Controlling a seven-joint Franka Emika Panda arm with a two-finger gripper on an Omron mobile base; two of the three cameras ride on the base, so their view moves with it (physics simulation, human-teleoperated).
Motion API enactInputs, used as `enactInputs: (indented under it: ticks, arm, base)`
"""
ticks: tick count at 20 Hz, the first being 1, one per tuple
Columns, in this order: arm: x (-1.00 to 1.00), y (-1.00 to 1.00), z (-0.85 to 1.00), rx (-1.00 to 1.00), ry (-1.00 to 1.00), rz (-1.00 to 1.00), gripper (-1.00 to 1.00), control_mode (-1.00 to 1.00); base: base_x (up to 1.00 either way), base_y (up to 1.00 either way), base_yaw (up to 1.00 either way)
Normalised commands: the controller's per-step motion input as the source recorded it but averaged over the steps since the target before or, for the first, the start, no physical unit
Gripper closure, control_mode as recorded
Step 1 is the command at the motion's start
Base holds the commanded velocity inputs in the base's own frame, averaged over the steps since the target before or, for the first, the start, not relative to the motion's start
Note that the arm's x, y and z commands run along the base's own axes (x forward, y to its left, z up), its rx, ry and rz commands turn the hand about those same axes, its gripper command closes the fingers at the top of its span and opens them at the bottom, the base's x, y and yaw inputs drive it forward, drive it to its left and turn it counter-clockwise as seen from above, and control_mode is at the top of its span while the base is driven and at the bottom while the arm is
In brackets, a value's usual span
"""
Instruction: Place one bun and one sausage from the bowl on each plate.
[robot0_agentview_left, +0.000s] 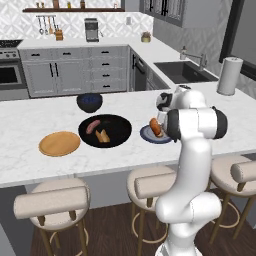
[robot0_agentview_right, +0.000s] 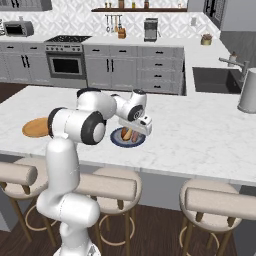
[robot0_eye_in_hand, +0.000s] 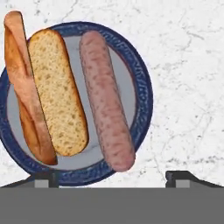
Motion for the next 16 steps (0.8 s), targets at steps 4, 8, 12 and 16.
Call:
enactInputs:
  ticks: [4,8,12,16]
  arm:
    - [-0.77,0.00,0.59,0.00,0.00,0.00,-1.00,-1.00]
    - [-0.71,0.19,0.66,0.00,0.00,0.00,-1.00,-1.00]
    - [-0.47,0.66,0.53,0.00,0.00,0.00,-1.00,-1.00]
    - [-0.13,0.90,0.41,0.00,0.00,0.00,-1.00,-1.00]
  base:
    - [0.00,0.00,0.00]
    - [0.00,0.00,0.00]
    - [0.00,0.00,0.00]
    - [0.00,0.00,0.00]
